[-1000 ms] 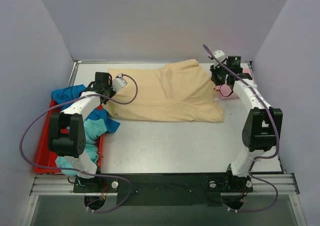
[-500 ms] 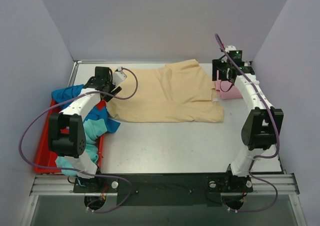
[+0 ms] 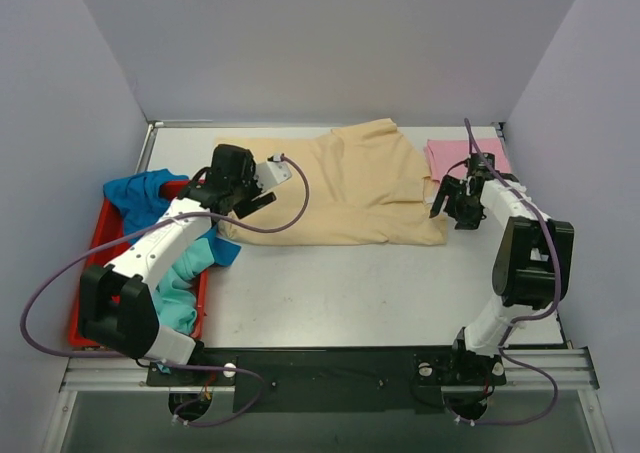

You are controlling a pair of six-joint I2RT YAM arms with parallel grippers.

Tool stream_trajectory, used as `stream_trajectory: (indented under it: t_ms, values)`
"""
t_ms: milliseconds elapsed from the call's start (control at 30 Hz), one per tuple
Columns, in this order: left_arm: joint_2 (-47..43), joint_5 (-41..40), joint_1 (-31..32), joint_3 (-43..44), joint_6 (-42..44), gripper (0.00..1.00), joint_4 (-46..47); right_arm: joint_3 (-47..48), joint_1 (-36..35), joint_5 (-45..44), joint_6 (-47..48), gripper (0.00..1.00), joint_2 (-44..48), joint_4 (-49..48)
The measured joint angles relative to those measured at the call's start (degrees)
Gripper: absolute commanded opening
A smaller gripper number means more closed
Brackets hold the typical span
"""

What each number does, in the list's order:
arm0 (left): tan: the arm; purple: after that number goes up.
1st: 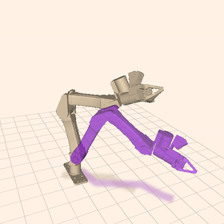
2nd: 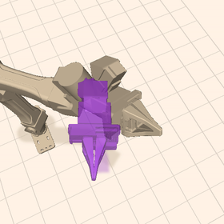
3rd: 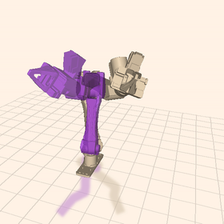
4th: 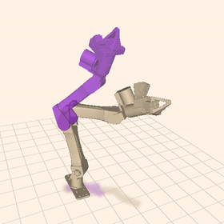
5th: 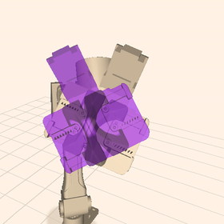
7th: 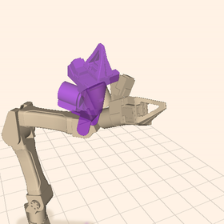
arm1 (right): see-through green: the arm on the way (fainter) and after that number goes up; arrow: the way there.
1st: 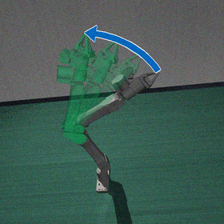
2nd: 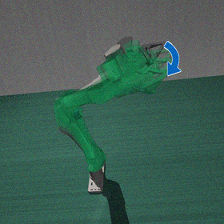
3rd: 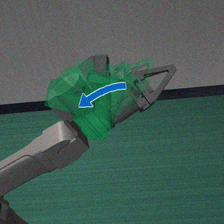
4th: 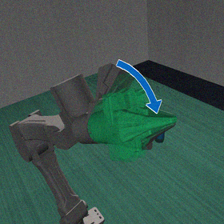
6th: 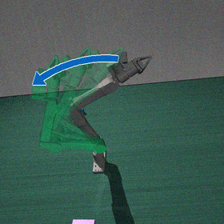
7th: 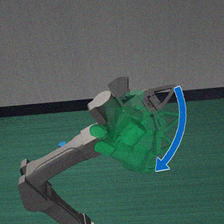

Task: Fold and stack the t-shirts
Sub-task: Fold the flattened tshirt in 1/3 of the way

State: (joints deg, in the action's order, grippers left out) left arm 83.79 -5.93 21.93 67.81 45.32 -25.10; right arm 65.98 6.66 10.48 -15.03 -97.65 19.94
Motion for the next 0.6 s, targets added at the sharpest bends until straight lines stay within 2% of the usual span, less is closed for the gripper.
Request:
stream_trajectory:
  t_ms: [133,200,233,367,600]
  values:
    - [-1.5,1.7,-0.2,-3.5,0.0,0.85,-1.9,-1.3,0.1,3.5,-1.4,0.59,-3.3,0.0]
    - [-2.3,2.6,-0.2,-5.4,0.1,0.85,-2.9,-2.1,0.1,3.5,-1.6,0.44,-3.5,0.1]
    - [-2.6,3.0,-0.1,-6.4,0.2,0.84,-3.1,-2.5,0.1,3.5,-1.6,0.3,-3.5,0.1]
    - [-3.7,5.4,0.3,-9.6,0.7,0.83,-4.0,-4.1,0.1,3.7,-1.5,0.0,-3.5,0.2]
    - [-3.9,11.5,0.9,-12.7,4.0,0.84,-5.2,-8.3,0.4,2.8,-1.3,0.0,0.9,2.4]
